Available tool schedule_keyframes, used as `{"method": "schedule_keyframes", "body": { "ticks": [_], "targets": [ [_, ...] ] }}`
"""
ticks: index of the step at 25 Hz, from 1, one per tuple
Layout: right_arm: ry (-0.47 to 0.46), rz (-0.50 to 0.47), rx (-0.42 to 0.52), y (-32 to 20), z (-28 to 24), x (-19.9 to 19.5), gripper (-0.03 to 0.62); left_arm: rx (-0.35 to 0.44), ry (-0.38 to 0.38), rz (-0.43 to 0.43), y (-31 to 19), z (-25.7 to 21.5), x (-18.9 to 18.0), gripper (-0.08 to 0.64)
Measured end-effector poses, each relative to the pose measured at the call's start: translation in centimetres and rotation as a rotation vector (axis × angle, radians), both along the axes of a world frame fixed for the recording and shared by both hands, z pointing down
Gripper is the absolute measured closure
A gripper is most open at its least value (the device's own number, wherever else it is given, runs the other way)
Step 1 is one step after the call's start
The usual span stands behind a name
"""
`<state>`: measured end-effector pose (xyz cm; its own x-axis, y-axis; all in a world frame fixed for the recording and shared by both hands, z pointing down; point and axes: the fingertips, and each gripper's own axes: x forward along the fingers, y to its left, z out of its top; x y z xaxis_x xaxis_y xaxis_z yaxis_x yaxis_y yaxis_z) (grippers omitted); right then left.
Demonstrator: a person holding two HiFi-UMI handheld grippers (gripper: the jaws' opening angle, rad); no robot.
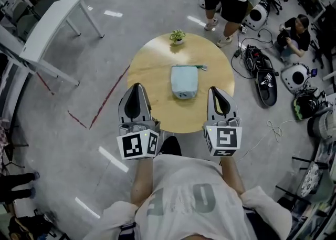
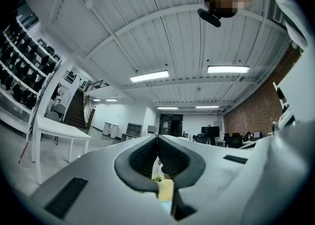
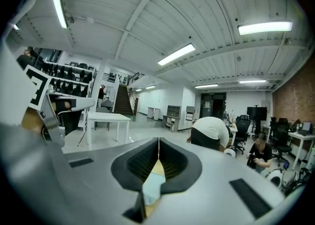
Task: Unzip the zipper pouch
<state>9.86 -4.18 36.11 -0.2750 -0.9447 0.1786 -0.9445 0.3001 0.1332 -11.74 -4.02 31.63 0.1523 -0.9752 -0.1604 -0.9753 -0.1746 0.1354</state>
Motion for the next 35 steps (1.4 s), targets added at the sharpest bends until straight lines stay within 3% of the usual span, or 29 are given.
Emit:
{"method": "schedule_keyframes", "body": {
  "ticks": [9, 15, 21, 25, 26, 28, 29, 35],
  "targets": [
    [0.015, 0.118, -0.010, -8.9, -1.1, -4.3, 0.563, 0.023, -0.059, 0.068, -11.1, -1.4, -3.9, 0.532],
    [0.035, 0.173, -0.039, -11.1, 0.9, -4.2, 0.563, -0.006, -0.051, 0.092, -13.5, 0.6, -3.3, 0.532],
    [0.063, 0.193, -0.124, -12.4, 3.7, -4.3, 0.563, -0.027, -0.047, 0.080, -14.1, 1.8, -3.3, 0.532],
    [0.074, 0.116, -0.274, -14.7, 7.5, -6.7, 0.559, -0.035, -0.042, 0.057, -15.1, 2.5, -4.4, 0.532],
    [0.068, 0.077, -0.332, -15.5, 9.1, -7.8, 0.531, -0.036, -0.042, 0.048, -15.2, 2.7, -4.8, 0.531],
    [0.070, 0.014, -0.462, -17.0, 12.6, -9.8, 0.375, -0.041, -0.037, 0.021, -15.1, 3.1, -5.7, 0.531],
    [0.078, 0.004, -0.522, -17.7, 14.5, -10.6, 0.374, -0.049, -0.031, 0.003, -14.9, 3.4, -6.3, 0.531],
    [0.148, 0.151, -0.732, -20.7, 23.5, -11.8, 0.392, -0.119, 0.022, -0.095, -13.4, 6.1, -10.4, 0.531]
  ]
}}
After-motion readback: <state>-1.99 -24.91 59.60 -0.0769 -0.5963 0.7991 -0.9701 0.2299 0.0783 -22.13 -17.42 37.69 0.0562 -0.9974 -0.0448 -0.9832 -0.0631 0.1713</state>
